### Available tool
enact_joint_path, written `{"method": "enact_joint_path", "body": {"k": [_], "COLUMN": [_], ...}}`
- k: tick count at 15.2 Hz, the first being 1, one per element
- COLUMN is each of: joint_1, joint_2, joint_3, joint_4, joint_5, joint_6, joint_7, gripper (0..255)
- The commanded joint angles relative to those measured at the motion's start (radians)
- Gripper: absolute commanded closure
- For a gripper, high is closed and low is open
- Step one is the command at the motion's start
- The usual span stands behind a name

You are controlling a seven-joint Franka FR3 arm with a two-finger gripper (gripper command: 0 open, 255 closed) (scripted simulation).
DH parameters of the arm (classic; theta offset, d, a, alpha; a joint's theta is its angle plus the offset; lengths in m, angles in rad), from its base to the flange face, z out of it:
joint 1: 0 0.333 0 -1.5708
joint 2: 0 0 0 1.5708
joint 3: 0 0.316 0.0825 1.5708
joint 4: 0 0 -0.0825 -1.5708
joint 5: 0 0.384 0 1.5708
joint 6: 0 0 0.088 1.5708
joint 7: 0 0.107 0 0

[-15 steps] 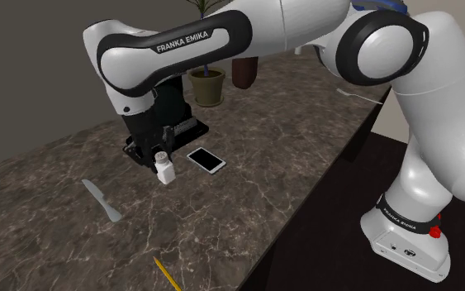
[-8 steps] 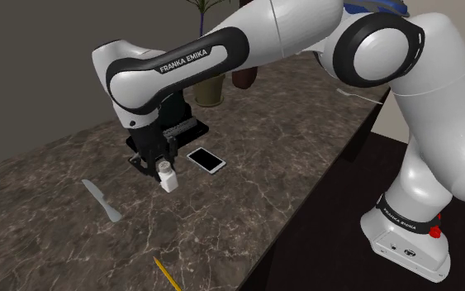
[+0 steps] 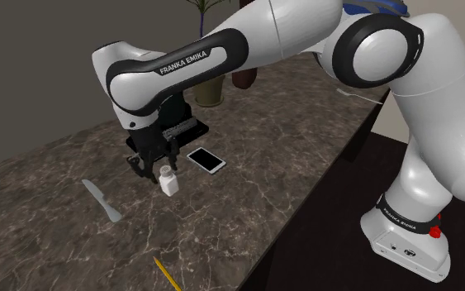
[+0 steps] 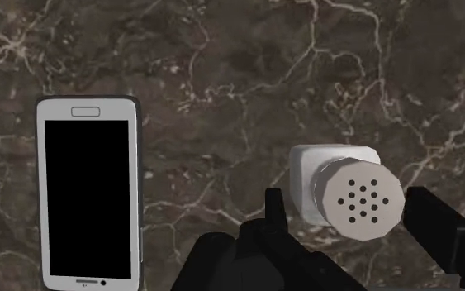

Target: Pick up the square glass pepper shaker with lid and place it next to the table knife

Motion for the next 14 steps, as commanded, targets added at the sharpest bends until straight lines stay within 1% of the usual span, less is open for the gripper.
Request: {"method": "enact_joint_path", "body": {"k": [1, 5, 9, 14], "joint_1": [0.000, 0.000, 0.006, 0.006], "joint_2": [0.000, 0.000, 0.025, 0.025], "joint_3": [0.000, 0.000, -0.001, -0.001], "joint_4": [0.000, 0.000, 0.168, 0.168], "joint_5": [0.000, 0.000, -0.002, -0.002], "joint_6": [0.000, 0.000, -0.143, -0.143], "joint_7": [0.000, 0.000, 0.000, 0.000], "gripper": [0, 0, 0, 0]}}
